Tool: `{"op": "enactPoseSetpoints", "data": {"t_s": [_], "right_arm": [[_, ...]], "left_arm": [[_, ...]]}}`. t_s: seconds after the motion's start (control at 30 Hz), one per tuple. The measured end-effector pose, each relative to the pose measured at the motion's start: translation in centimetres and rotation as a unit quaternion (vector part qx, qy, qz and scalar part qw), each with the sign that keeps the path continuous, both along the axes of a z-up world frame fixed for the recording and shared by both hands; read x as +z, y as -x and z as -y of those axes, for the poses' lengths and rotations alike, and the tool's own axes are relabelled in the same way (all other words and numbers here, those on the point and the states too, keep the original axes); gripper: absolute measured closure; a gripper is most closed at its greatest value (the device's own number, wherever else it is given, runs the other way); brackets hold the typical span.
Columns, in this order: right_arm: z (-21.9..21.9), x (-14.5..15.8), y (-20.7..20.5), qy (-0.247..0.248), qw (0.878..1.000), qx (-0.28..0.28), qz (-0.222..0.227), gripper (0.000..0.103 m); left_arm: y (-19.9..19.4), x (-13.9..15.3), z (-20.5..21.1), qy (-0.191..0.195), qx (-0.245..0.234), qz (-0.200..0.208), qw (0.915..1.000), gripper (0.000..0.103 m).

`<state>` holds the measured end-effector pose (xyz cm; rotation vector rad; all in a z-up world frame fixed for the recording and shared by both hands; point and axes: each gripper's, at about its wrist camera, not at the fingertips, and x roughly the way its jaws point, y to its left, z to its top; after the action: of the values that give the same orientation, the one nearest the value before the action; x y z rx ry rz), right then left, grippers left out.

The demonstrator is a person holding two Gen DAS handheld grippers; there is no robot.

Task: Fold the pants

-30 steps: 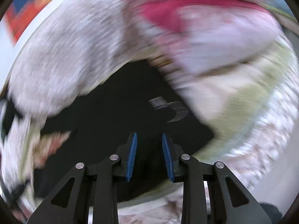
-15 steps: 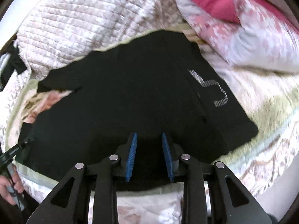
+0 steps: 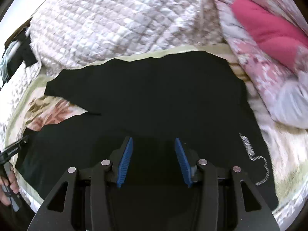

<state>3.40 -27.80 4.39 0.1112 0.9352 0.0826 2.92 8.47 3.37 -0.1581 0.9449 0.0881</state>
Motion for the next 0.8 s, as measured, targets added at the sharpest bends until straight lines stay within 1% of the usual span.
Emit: {"op": "enactPoseSetpoints", "data": {"t_s": [0.13, 0.23, 0.27, 0.33, 0.4, 0.53, 0.7, 0.8], "right_arm": [[-1.8, -1.4, 0.0, 0.0, 1.0, 0.025, -0.005, 0.054], [-2.5, -2.6, 0.0, 0.011, 0.999, 0.036, -0.021, 0.054], [-2.5, -3.0, 0.0, 0.012, 0.999, 0.035, -0.029, 0.054], [-2.4, -3.8, -0.3, 0.014, 0.998, 0.034, -0.041, 0.054], [-2.3, -3.8, -0.2, 0.017, 0.999, 0.028, -0.033, 0.054], [-2.3, -3.1, 0.0, 0.014, 1.0, 0.022, -0.011, 0.054], [-3.3, -2.6, 0.2, 0.015, 0.999, 0.039, 0.003, 0.054], [-4.2, -3.0, 0.1, 0.019, 0.998, 0.055, -0.003, 0.054]], "left_arm": [[-0.5, 0.4, 3.4, 0.017, -0.063, 0.001, 0.9978, 0.06], [-0.6, -0.7, 5.2, 0.016, -0.094, -0.004, 0.9955, 0.06], [-0.6, -1.3, 5.4, 0.013, -0.095, -0.009, 0.9954, 0.06], [-0.2, -1.8, 5.7, 0.002, -0.098, 0.006, 0.9952, 0.06], [0.0, -1.7, 6.0, -0.011, -0.1, 0.012, 0.9948, 0.059], [0.0, -1.2, 5.8, -0.007, -0.095, 0.016, 0.9953, 0.059], [0.5, -1.0, 5.9, -0.011, -0.092, 0.022, 0.9955, 0.059], [0.6, -1.6, 6.6, -0.01, -0.103, 0.015, 0.9945, 0.058]]}}
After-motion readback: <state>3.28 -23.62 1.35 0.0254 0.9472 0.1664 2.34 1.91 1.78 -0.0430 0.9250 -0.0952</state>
